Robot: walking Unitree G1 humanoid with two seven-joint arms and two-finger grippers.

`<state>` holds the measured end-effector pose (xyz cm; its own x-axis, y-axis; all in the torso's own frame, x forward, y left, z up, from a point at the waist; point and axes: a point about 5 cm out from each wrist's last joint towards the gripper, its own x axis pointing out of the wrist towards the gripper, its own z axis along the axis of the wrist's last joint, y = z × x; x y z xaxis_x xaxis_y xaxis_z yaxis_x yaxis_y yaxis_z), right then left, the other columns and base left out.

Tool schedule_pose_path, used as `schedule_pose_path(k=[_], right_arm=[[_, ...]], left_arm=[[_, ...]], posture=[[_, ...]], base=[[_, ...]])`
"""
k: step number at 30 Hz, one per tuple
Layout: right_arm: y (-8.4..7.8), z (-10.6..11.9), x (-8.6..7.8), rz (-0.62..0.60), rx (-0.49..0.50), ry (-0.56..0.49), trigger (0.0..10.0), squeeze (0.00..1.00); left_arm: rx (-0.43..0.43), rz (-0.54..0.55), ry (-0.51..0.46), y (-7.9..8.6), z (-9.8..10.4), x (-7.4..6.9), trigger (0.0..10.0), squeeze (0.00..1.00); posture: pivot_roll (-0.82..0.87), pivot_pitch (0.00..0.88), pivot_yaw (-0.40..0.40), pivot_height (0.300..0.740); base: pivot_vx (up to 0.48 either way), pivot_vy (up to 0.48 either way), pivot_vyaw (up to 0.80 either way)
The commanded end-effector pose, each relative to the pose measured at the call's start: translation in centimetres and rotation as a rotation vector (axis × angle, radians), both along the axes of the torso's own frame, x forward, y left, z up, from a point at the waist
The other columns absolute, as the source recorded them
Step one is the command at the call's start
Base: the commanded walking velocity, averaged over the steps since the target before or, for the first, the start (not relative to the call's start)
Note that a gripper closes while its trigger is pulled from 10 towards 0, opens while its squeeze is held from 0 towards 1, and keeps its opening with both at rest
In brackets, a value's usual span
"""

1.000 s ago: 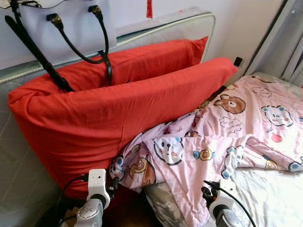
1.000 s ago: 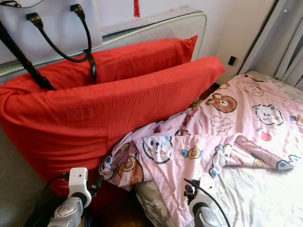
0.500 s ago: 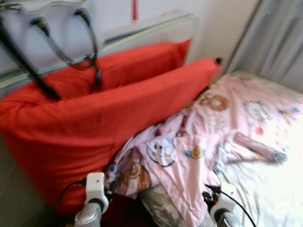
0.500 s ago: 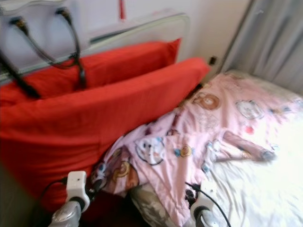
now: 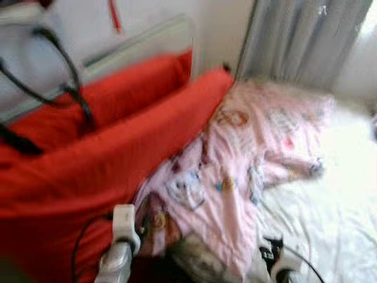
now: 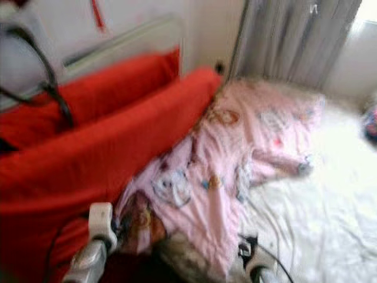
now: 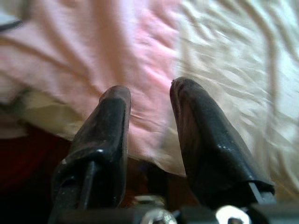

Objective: Clean up the room

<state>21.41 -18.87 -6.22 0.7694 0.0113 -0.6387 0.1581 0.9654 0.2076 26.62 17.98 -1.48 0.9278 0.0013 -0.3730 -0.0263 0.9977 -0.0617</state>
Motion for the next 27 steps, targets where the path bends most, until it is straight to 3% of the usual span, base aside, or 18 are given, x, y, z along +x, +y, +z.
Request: schedule_pose_path(k=[1, 9, 13, 15, 21, 24, 27], right_arm=[[0.5, 0.1, 0.2, 0.023, -0.01, -0.005, 10.0, 0.0], [1.1, 0.7, 0.8, 0.092, -0.047, -0.077, 10.0, 0.0], [0.8, 2.1, 2.2, 0.116, -0.045, -0.198, 10.0, 0.0], [0.5, 3.4, 3.5, 0.116, -0.056, -0.288, 10.0, 0.0], [0.1, 5.1, 4.7, 0.103, -0.058, -0.425, 10.0, 0.0], [0.8, 6.2, 5.1, 0.112, -0.064, -0.516, 10.0, 0.0], [1.8, 6.3, 4.8, 0.124, -0.08, -0.526, 10.0, 0.0]], left_arm=[[-0.019, 0.023, 0.014, 0.4, -0.4, -0.5, 10.0, 0.0], [-0.059, 0.06, -0.051, 0.9, 0.6, 0.1, 10.0, 0.0], [-0.083, 0.083, -0.123, 1.3, 1.5, 0.3, 10.0, 0.0], [-0.084, 0.041, -0.198, 1.0, 2.7, 0.5, 10.0, 0.0], [-0.076, 0.034, -0.268, 1.0, 3.9, 0.5, 10.0, 0.0], [-0.067, 0.027, -0.283, 0.7, 4.1, 0.2, 10.0, 0.0], [-0.064, 0.024, -0.285, 0.4, 4.0, 0.0, 10.0, 0.0]], posture=[[-0.03, 0.0, -0.024, 0.74], [-0.03, 0.0, -0.021, 0.74], [-0.03, 0.0, -0.021, 0.74], [-0.03, 0.0, -0.022, 0.74], [-0.04, 0.0, -0.025, 0.74], [-0.04, 0.0, -0.028, 0.74], [-0.04, 0.0, -0.03, 0.74]], base=[[0.0, 0.0, 0.0], [0.0, 0.0, 0.0], [0.0, 0.0, 0.0], [0.0, 0.0, 0.0], [0.0, 0.0, 0.0], [0.0, 0.0, 0.0], [0.0, 0.0, 0.0]])
